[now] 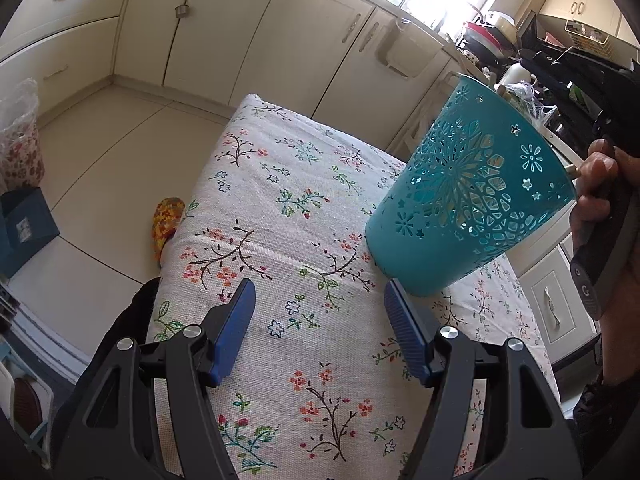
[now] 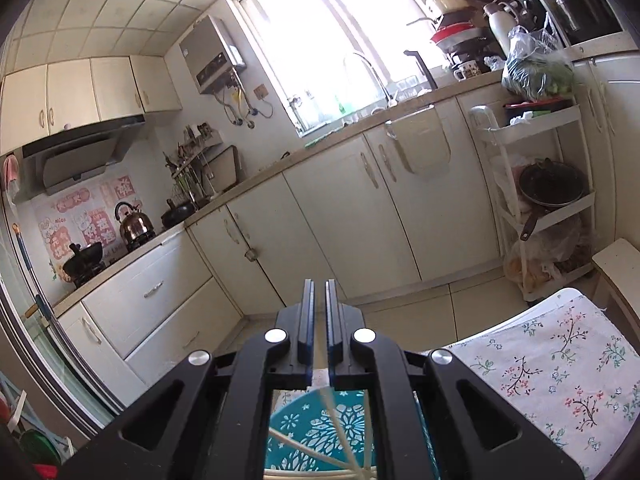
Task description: Organize utensils
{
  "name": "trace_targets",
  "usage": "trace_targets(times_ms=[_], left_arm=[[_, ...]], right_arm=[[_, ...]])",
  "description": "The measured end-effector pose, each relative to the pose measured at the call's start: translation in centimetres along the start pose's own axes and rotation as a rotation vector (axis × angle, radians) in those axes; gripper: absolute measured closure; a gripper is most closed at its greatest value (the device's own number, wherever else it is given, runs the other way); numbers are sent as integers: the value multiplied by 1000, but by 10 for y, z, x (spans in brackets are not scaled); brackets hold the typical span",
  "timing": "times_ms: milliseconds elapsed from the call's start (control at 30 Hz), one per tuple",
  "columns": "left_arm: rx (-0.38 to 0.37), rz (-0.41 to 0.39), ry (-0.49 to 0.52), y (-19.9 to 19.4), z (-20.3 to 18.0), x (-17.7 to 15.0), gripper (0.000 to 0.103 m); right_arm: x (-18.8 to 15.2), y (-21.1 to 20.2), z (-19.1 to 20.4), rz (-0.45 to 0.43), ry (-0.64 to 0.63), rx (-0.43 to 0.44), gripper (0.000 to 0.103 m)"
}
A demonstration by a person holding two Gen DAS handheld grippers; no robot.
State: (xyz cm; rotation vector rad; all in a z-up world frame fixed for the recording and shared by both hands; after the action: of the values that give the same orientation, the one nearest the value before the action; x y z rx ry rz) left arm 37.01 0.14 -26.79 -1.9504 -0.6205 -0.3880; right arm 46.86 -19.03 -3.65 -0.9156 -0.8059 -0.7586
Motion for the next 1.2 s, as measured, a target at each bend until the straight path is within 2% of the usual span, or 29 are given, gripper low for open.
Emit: trace_targets(times_ms=[200, 267, 400, 567, 633, 700, 800, 900, 1033, 1133, 1200], left_arm=[[0, 1, -1, 0, 0, 0, 39], [0, 2, -1, 0, 0, 0, 39], [1, 2, -4, 1, 0, -1, 39], [7, 6, -5, 2, 1, -2, 39], [13, 7, -4, 2, 1, -1, 38], [20, 11, 0, 3, 1, -2, 36], [40, 18, 22, 3, -3, -4, 34], [76, 9, 66, -8, -8, -7, 33], [97, 26, 133, -35, -19, -23, 28], [133, -4, 193, -70, -28, -29, 16], [144, -16, 213, -93, -32, -30, 12]], right_arm=[[-17, -4, -6, 33, 10, 9, 95], [-27, -9, -11, 60, 16, 11, 88], [-42, -35, -11, 77, -16, -6, 82], [-84, -80, -8, 116, -78, -86, 49], [-116, -88, -13, 181, -87, -140, 43], [-146, -90, -20, 249, -70, -176, 42], [-217, -92, -37, 402, 10, -225, 42], [-259, -94, -42, 538, 66, -245, 42], [-251, -105, -26, 537, -31, -299, 23], [-242, -118, -20, 515, -44, -317, 20], [-238, -126, -19, 513, -41, -324, 17]])
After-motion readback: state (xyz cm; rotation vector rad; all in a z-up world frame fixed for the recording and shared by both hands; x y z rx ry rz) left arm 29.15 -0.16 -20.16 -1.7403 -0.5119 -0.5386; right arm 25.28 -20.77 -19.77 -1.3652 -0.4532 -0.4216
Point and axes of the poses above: each gripper's, at about its wrist camera, not at the fingertips, and y roughly the way its jaws point, z to its left, x to its top, the point moved 8 cm from there along y, roughly the way its jaws point, and after that the axes turned 9 degrees about z, right-handed, at the moved point
